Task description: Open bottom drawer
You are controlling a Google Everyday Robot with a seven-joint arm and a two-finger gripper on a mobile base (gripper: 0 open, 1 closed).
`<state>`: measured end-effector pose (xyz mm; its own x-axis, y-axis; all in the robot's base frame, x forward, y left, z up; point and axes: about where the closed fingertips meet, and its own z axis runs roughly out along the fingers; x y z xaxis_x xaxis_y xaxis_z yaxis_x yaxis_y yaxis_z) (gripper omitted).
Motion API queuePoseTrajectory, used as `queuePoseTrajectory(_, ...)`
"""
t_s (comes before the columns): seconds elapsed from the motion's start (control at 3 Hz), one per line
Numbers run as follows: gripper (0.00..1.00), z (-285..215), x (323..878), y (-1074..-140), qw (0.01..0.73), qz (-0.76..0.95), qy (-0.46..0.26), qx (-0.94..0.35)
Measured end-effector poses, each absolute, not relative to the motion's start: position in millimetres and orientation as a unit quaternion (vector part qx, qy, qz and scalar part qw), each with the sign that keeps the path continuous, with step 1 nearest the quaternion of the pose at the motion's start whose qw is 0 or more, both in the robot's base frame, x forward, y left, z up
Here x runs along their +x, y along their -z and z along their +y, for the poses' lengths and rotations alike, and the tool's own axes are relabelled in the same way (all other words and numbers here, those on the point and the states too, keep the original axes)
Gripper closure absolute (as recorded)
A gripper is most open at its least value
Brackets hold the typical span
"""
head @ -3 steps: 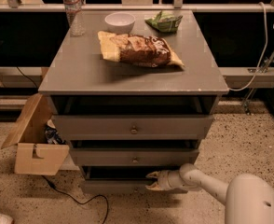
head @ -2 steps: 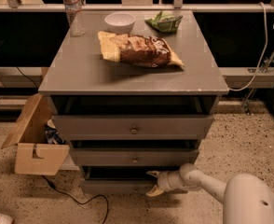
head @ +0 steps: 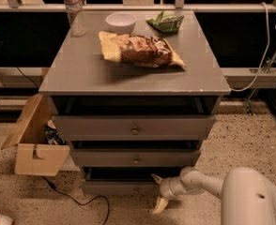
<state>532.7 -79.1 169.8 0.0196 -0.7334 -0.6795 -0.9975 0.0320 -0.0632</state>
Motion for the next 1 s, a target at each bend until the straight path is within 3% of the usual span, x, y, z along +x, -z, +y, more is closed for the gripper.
queuePoseTrajectory(1.0, 0.81, -88, 502, -175, 0.253, 0.672, -0.243, -0.652)
